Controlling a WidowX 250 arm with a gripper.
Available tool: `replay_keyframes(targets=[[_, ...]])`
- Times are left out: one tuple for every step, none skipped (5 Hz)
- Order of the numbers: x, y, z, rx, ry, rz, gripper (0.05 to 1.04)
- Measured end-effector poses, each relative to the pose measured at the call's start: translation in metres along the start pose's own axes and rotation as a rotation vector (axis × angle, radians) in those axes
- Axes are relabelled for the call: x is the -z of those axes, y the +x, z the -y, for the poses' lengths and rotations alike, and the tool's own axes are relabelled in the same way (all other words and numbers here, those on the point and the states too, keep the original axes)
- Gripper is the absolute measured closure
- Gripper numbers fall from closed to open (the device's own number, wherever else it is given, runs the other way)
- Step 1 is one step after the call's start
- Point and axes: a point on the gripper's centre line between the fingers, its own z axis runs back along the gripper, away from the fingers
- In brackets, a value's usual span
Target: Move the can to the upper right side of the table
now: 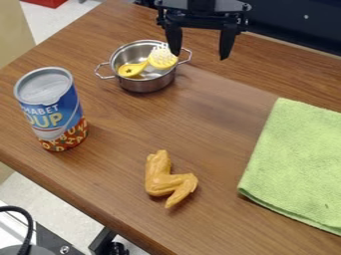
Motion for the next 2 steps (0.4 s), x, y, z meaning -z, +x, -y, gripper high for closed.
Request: replay_keyframes(targets=[[0.009,-0.005,0.000,0.009,0.010,-0.036,0.086],[0.007,-0.009,-0.011,0.125,0.002,-0.095,0.086]])
